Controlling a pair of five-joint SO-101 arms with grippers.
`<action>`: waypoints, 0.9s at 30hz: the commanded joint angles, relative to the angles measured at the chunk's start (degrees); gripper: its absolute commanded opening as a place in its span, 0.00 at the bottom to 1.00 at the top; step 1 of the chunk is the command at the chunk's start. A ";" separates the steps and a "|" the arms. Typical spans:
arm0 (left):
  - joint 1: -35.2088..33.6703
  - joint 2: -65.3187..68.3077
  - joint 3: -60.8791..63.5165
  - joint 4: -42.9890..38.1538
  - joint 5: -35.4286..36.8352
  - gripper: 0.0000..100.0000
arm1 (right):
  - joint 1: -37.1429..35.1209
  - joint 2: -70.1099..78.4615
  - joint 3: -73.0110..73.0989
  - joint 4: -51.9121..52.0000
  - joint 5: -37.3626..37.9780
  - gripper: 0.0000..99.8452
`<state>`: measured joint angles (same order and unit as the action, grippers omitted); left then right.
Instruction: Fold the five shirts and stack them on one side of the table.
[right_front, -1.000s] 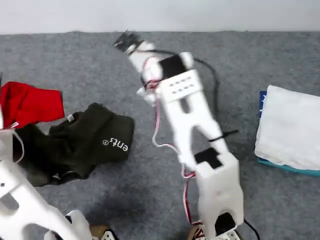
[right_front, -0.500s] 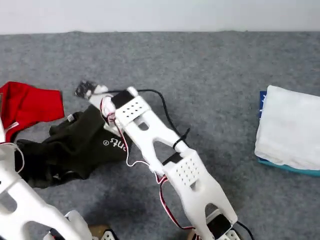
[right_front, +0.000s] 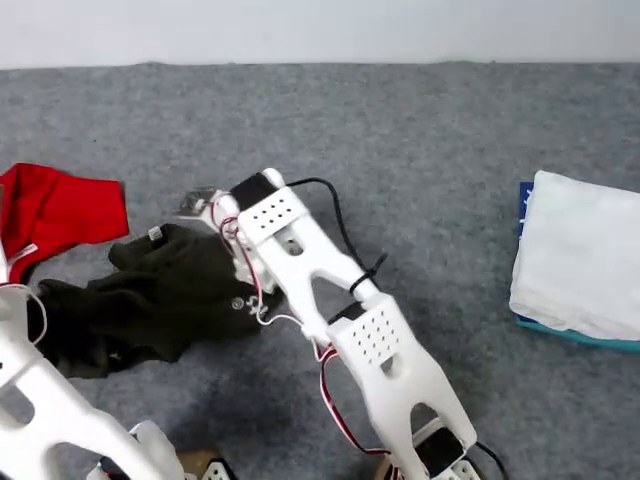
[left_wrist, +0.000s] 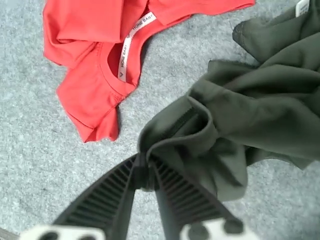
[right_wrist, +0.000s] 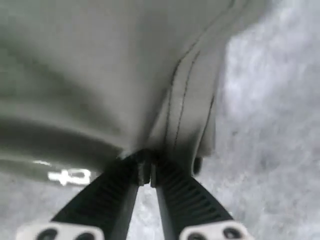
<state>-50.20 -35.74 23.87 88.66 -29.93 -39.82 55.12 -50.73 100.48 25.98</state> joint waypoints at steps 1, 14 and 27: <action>-0.18 -1.67 -0.57 -1.67 -0.79 0.02 | 2.51 -9.45 10.37 2.68 0.53 0.01; 0.09 -1.32 1.10 -3.43 -0.88 0.02 | 3.74 -31.25 30.77 -0.31 0.53 0.01; 0.09 -1.67 2.59 -3.69 -0.88 0.02 | 1.36 -17.36 15.30 -24.31 0.44 0.01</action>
<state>-50.20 -35.74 26.68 86.20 -29.93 -37.10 35.60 -31.03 79.30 26.42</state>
